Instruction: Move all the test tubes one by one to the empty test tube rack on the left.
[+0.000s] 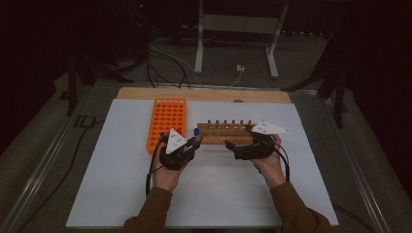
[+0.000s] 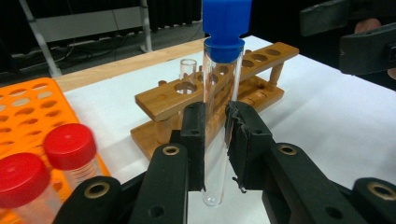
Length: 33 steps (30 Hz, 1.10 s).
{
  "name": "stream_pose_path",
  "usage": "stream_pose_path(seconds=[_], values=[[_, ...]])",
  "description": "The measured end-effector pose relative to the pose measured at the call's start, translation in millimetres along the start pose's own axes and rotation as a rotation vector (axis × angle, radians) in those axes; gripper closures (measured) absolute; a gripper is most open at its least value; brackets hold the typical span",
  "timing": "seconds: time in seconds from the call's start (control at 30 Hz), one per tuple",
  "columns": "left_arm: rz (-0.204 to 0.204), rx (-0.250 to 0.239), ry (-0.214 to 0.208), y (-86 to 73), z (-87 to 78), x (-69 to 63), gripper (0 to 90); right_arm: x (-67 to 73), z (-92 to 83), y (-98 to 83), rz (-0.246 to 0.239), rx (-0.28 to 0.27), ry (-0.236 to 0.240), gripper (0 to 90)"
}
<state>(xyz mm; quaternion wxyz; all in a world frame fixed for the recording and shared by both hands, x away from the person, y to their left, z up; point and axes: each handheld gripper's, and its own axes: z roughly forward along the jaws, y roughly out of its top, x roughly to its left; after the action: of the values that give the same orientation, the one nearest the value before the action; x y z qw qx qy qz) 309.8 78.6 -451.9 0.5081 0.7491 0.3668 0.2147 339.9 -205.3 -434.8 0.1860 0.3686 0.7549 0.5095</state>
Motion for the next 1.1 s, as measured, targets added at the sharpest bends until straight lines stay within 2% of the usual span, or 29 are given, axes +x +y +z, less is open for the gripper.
stream_pose_path(seconds=[0.33,0.8,1.1], values=[[-0.017,-0.019,0.02,-4.5,-14.4,12.9,77.2,-13.1,-16.7,-8.9,0.025,-0.023,-0.045,0.0],[-0.036,-0.042,0.043,-8.8,-27.6,32.0,77.3,-19.0,-22.8,-16.1,0.039,-0.027,-0.058,0.0],[-0.042,-0.056,0.089,-14.6,-36.5,48.1,77.3,-20.9,-25.0,-15.4,0.044,-0.035,-0.062,0.0]])
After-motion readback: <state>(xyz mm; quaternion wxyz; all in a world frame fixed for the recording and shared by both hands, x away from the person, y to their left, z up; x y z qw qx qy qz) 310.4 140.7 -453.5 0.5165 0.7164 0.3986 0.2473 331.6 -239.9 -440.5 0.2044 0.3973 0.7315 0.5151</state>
